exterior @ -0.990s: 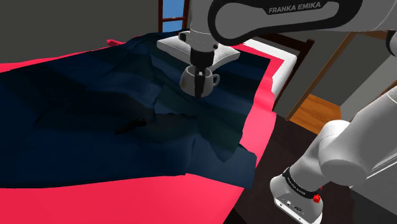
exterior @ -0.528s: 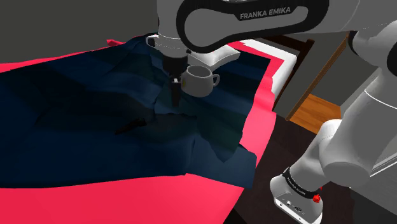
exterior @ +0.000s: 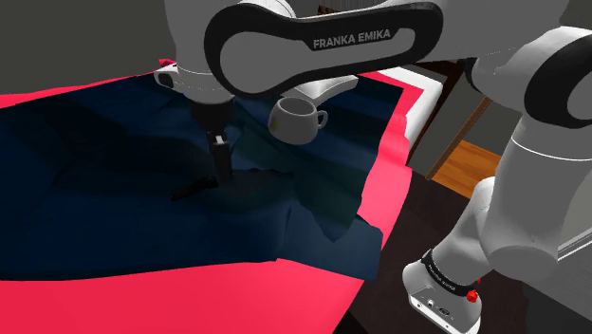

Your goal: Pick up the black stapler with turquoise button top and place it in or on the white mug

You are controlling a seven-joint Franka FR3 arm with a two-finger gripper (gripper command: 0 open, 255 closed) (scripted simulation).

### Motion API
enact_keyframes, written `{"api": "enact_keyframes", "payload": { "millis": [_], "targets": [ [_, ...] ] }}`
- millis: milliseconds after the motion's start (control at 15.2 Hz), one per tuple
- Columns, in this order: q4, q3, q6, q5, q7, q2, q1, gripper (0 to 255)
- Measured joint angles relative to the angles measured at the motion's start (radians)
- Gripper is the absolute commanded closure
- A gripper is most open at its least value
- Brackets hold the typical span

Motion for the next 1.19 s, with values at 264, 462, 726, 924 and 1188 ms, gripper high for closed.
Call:
{"api": "enact_keyframes", "payload": {
  "millis": [264, 462, 726, 924, 1188],
  "targets": [
    [0.092, 0.020, -0.014, -0.036, -0.025, 0.080, 0.045, 0],
    [0.072, 0.020, 0.019, -0.043, -0.023, 0.093, 0.048, 0],
    [0.033, 0.018, 0.066, -0.049, -0.017, 0.103, 0.049, 0],
    [0.025, 0.018, 0.075, -0.049, -0.017, 0.103, 0.047, 0],
    [0.024, 0.017, 0.076, -0.049, -0.017, 0.103, 0.047, 255]
  ]
}}
